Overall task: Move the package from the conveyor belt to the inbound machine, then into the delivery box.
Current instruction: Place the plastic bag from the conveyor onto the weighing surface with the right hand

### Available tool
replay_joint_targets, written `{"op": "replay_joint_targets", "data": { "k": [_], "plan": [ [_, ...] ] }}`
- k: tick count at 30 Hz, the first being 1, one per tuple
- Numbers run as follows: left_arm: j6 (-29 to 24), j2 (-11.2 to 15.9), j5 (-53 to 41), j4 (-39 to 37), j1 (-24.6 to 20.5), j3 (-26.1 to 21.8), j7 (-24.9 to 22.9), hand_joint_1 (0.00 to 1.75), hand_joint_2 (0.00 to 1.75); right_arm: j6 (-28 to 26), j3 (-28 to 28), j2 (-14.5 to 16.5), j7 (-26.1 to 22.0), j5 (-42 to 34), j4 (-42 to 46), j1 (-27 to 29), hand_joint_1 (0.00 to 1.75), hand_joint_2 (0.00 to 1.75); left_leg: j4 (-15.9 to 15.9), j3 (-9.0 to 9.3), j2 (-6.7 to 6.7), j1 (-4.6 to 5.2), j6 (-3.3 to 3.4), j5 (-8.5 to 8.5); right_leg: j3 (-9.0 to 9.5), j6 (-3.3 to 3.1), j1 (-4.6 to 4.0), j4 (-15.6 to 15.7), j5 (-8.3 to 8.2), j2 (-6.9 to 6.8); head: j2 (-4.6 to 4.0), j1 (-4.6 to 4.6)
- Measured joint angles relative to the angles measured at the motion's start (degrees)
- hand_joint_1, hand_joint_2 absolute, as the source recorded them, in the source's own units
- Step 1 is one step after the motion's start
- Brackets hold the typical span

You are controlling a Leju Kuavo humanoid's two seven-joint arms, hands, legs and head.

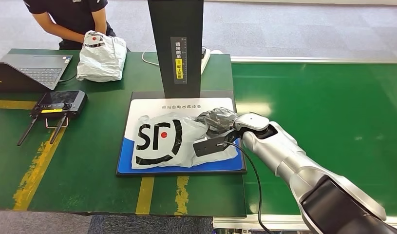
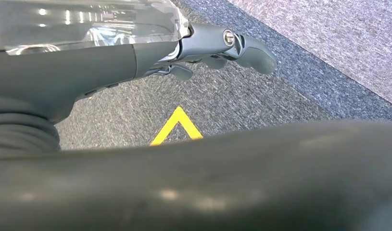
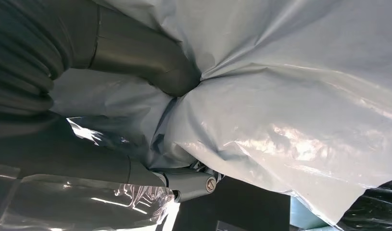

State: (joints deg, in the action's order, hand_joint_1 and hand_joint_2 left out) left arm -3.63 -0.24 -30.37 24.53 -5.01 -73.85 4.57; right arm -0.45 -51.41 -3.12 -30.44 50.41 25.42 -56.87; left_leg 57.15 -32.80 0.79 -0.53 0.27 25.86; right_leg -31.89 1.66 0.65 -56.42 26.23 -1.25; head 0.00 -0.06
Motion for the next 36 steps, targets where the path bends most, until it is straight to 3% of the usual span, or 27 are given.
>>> {"op": "replay_joint_targets", "data": {
  "k": [6,12,13,16,17,25,36],
  "plan": [
    [0.1,0.0,0.0,0.0,0.0,0.0,0.1,0.00,0.00,-4.6,-1.3,0.3,6.3,2.3,-2.3,-0.8,1.75,1.75,0.0,0.00,0.00,0.00,0.00,0.00,0.00,0.00,0.00,0.0,0.00,0.00,0.00,0.00],
    [0.8,0.2,-0.4,-0.1,0.0,0.0,0.4,0.00,0.00,-6.9,-1.4,0.3,6.5,1.8,-3.9,-1.1,1.75,1.75,0.0,0.00,0.00,0.00,0.00,0.00,-0.01,0.00,0.00,0.0,0.00,0.00,0.00,-0.01],
    [0.8,0.3,-0.4,-0.2,0.0,0.0,0.4,0.00,0.00,-7.0,-1.4,0.3,6.4,1.8,-4.1,-1.1,1.54,1.75,0.0,0.00,0.00,0.00,0.00,0.00,-0.01,0.00,0.00,0.0,0.00,0.00,0.00,0.00],
    [0.9,0.4,-0.7,-0.2,0.0,0.0,0.4,0.00,0.00,-7.8,-1.4,0.4,6.3,1.8,-4.6,-1.0,0.24,1.75,0.0,0.00,0.00,0.00,0.00,0.00,-0.01,0.00,0.00,0.0,0.00,0.00,0.00,0.01],
    [0.9,0.4,-0.8,-0.3,0.0,0.0,0.4,0.00,0.00,-8.4,-1.4,0.4,6.3,1.8,-4.7,-1.0,0.00,1.75,0.0,0.01,0.00,0.00,0.00,0.00,-0.01,0.00,0.00,0.0,0.00,0.00,0.00,0.00],
    [0.9,0.9,-1.5,-0.8,-0.2,0.0,0.8,0.00,0.00,-14.2,-1.4,1.5,5.0,1.6,-5.6,0.2,0.00,1.75,0.0,0.01,0.01,0.00,0.00,0.00,-0.01,0.00,0.00,0.0,0.00,0.01,0.00,-0.01],
    [0.9,1.3,-1.5,-1.4,-0.3,0.0,0.9,0.00,0.00,-16.3,-1.0,2.0,4.2,1.9,-6.1,0.4,0.00,1.75,0.0,0.02,0.01,0.00,0.00,0.00,-0.01,0.00,0.00,0.0,0.00,0.01,0.00,0.00]
  ]
}}
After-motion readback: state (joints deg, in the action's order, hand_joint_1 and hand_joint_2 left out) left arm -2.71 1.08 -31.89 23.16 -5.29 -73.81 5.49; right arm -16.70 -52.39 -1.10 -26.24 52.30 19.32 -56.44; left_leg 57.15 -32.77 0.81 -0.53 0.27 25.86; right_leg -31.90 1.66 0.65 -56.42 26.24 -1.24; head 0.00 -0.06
